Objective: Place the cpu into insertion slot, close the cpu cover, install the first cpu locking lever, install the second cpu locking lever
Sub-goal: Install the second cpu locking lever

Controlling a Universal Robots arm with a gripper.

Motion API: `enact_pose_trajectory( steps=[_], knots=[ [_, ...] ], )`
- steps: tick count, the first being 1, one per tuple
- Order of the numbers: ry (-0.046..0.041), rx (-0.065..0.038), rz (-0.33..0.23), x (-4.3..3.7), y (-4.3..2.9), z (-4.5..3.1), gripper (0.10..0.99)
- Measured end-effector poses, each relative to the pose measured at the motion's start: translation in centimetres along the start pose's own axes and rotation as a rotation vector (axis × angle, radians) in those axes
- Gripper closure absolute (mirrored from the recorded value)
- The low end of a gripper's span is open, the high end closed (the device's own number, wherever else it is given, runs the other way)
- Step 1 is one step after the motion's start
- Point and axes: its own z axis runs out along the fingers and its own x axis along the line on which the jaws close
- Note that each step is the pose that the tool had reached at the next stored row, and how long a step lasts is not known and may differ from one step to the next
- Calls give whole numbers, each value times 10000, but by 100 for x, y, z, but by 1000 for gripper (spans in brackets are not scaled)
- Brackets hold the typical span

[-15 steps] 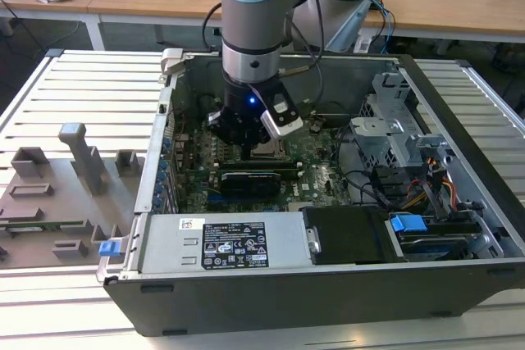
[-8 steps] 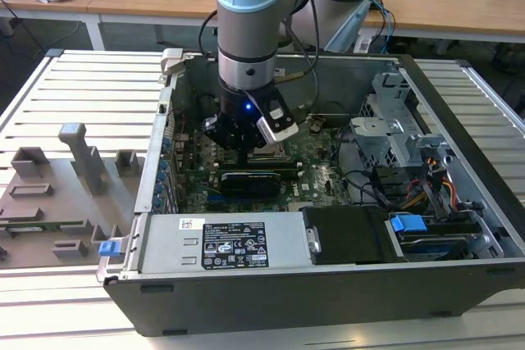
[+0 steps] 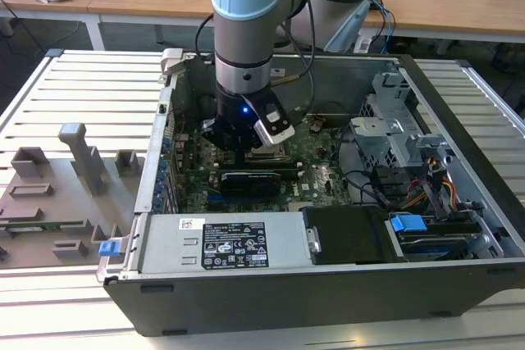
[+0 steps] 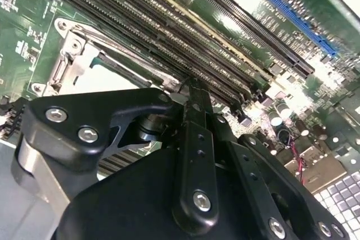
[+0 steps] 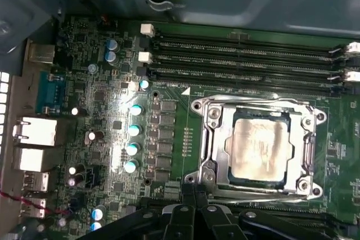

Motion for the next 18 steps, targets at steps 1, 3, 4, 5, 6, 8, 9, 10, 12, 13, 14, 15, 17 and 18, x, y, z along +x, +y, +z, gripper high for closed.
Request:
enact_pose_trajectory(
  steps=[1,3,4,5,6,8,9,10,12,13,14,15,17,18],
  knots=[
    [3,1,-46,-2,18,1,980],
    [-12,1,-97,2,24,0,980],
    [-21,2,-112,5,24,-1,980],
    [-41,8,-134,10,25,-9,980],
    [-69,5,-155,14,8,-31,980],
    [-66,10,-152,24,-87,-38,980],
    [-67,9,-151,25,-107,-40,980],
    [-66,9,-152,27,-123,-41,980],
    [-68,1,-152,28,-141,-44,980],
    [-71,-37,-152,28,-141,-44,980],
    [-79,-110,-155,28,-141,-44,980],
    [-93,-243,-155,28,-141,-43,980],
    [-114,-468,-164,28,-142,-33,980],
    [-122,-565,-172,28,-143,-24,980]
  ],
)
